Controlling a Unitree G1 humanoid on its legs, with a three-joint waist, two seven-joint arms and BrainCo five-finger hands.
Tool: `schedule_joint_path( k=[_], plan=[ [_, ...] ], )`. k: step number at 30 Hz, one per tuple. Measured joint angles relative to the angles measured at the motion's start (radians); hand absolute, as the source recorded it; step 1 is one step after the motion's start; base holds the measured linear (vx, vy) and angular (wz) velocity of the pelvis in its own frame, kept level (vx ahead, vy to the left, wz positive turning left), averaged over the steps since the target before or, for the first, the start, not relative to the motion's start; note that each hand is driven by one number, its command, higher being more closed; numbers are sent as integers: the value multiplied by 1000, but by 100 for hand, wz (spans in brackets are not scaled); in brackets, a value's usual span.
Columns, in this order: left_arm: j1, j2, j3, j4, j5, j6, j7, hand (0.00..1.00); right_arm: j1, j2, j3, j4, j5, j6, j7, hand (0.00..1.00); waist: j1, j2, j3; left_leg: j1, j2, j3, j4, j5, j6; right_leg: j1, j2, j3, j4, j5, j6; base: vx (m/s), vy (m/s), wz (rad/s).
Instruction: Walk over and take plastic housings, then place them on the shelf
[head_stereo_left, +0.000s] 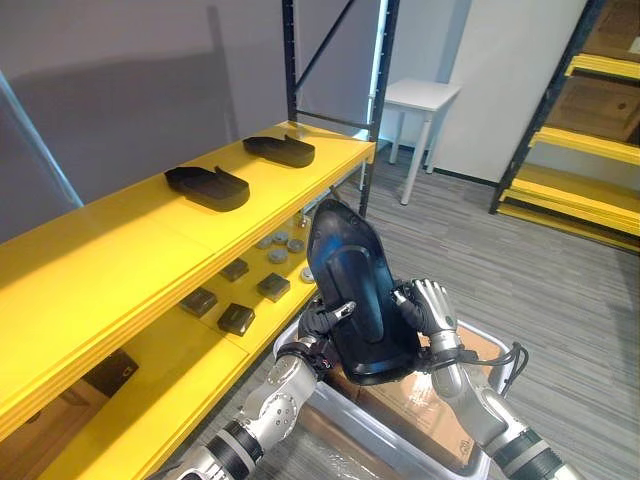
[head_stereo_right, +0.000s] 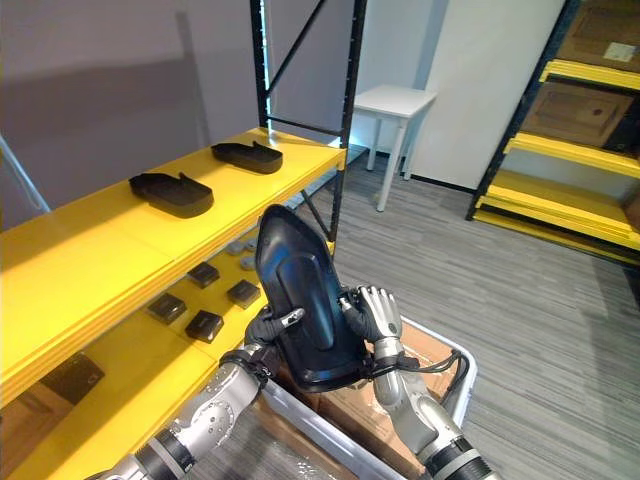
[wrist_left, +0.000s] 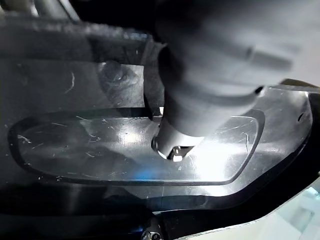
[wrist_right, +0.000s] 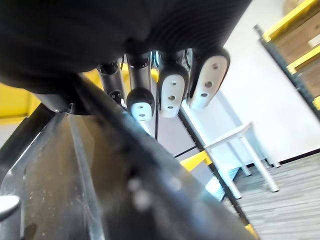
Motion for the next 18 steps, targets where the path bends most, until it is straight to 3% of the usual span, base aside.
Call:
schedule_joint_path(
  k=[1,4,5,8,11,13,14,15,16,17,18],
  plan=[
    [2,-3,11,0,1,0,-1,100,-3,0,2,0,4,0,-1,100,-13,8,-6,-21,34,184,9,8,12,-1,-10,-32,0,-2,3,29,52,79],
    [43,-11,70,-24,25,0,-12,100,-37,1,39,5,4,0,-2,100,-13,11,-8,-42,81,486,51,21,29,-2,-37,-83,3,0,8,56,82,61],
    [64,-12,92,-47,39,0,-14,100,-50,4,51,5,4,0,-2,100,0,11,-8,-47,85,542,67,21,30,-5,-48,-89,7,0,9,80,128,26],
    [173,-11,192,-160,87,0,-16,100,-85,60,90,4,3,0,-2,100,39,10,-9,-51,56,572,87,13,41,4,-87,-111,21,-11,25,105,130,27],
    [295,-12,283,-269,137,-1,-17,100,-78,144,119,7,4,-2,-2,100,59,9,-9,-21,22,551,71,13,40,50,-130,-177,74,-48,74,131,66,63],
    [362,-32,332,-322,185,-2,-15,100,-70,184,130,21,10,-20,-2,100,66,1,-8,8,-15,552,88,-43,32,87,-229,-275,258,-147,96,176,90,123],
    [373,-43,341,-323,198,-3,-13,100,-70,186,138,27,23,-23,0,0,69,5,-9,15,-23,539,92,-47,37,89,-260,-287,331,-159,86,231,169,140],
    [392,-61,353,-323,224,-3,3,100,-66,198,145,56,50,-31,8,0,85,5,-9,54,-54,479,89,-56,55,81,-360,-277,560,-155,48,184,172,119],
    [395,-60,362,-324,238,-3,9,100,-64,207,145,62,65,-35,15,0,87,0,-7,69,-68,448,89,-62,60,66,-391,-240,643,-134,7,167,205,133],
    [397,-59,384,-332,255,-4,13,100,-66,225,146,71,74,-44,25,0,85,-7,-5,86,-83,406,87,-70,67,24,-416,-144,753,-82,-63,153,137,131],
    [397,-52,411,-354,286,-20,19,100,-77,256,146,89,98,-63,33,0,79,-6,-3,85,-83,338,88,-77,77,-55,-385,12,890,-125,-18,146,77,166]
  ],
)
